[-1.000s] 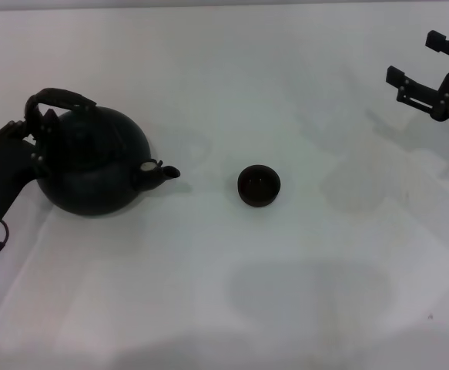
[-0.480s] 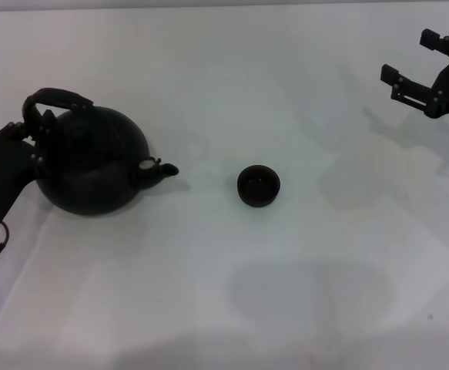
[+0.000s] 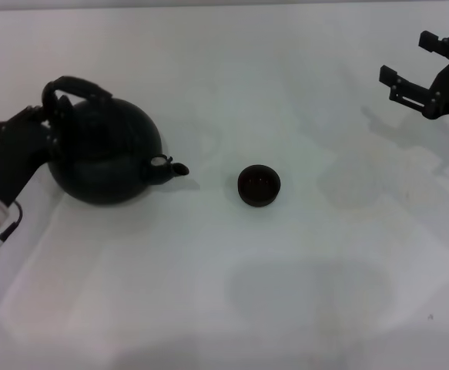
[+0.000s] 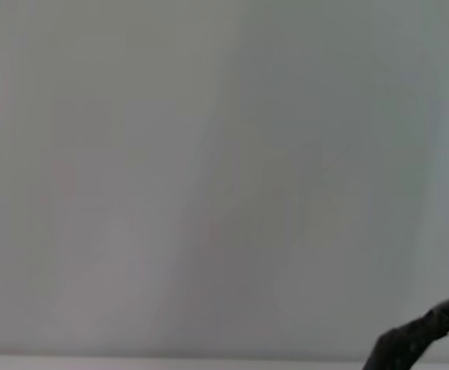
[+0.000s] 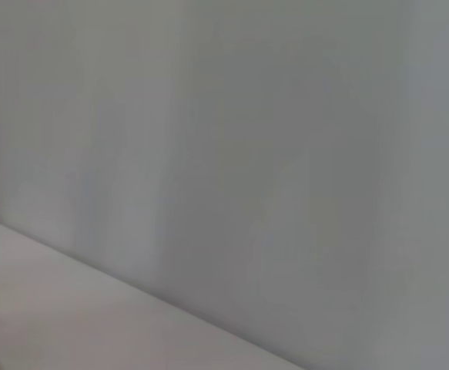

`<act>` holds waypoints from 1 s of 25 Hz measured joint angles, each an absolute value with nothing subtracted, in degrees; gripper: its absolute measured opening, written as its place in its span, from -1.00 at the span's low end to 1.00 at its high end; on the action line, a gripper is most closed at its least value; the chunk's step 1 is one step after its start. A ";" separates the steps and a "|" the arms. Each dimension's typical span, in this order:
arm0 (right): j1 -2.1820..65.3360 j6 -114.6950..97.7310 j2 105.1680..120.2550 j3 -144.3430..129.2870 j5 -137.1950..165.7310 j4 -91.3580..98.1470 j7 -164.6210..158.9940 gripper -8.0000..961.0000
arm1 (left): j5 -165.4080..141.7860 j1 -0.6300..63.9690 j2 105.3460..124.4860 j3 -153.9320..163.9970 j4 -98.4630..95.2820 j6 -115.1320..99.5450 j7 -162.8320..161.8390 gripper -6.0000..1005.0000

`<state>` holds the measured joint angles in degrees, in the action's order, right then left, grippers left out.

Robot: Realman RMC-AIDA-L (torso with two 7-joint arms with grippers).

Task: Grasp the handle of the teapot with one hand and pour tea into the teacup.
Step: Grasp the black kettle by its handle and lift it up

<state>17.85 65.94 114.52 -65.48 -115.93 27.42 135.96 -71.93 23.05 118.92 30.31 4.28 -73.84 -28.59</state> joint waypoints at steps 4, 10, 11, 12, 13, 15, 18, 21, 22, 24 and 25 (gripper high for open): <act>17.69 65.85 114.70 -65.48 -115.93 27.20 135.96 0.80 | -72.85 25.77 118.59 30.39 3.51 -71.37 -31.24 -0.72; 17.31 65.82 114.72 -65.48 -115.96 26.71 135.96 0.80 | -77.69 27.23 118.91 30.39 -3.37 -69.16 -40.13 -0.74; 17.23 65.82 114.77 -65.48 -115.97 26.69 135.96 0.80 | -77.96 27.32 118.92 30.39 -3.99 -69.14 -41.30 -0.74; 17.12 65.82 114.83 -65.46 -115.97 26.67 135.96 0.79 | -78.82 27.44 118.93 30.38 -5.66 -69.13 -43.83 -0.74; 17.00 65.83 114.87 -65.45 -115.99 26.67 135.96 0.79 | -79.84 27.49 118.95 30.39 -7.16 -69.13 -45.97 -0.74; 16.75 65.86 114.91 -65.42 -116.03 26.64 135.97 0.79 | -81.35 27.52 118.97 30.37 -9.60 -69.13 -48.95 -0.74; 16.61 66.04 114.93 -65.39 -116.07 26.58 135.96 0.79 | -84.18 27.58 119.09 30.36 -14.29 -69.14 -54.69 -0.74; 16.61 66.17 114.98 -65.38 -116.09 26.54 135.93 0.79 | -86.12 27.64 119.27 31.84 -18.24 -68.25 -59.41 -0.74; 16.61 66.19 115.00 -65.39 -116.10 26.54 135.89 0.79 | -86.30 27.65 119.34 33.16 -19.52 -67.53 -60.92 -0.74; 16.61 66.24 115.04 -65.39 -116.14 26.33 135.86 0.79 | -86.20 27.55 119.46 37.68 -22.81 -64.57 -64.61 -0.74; 16.64 66.24 115.04 -65.38 -116.17 26.17 135.87 0.79 | -86.11 27.46 119.51 39.75 -24.37 -63.15 -66.13 -0.74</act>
<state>16.64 66.24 115.04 -65.38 -116.17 26.17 135.87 -86.11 27.46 119.51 39.75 -24.37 -63.15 -66.13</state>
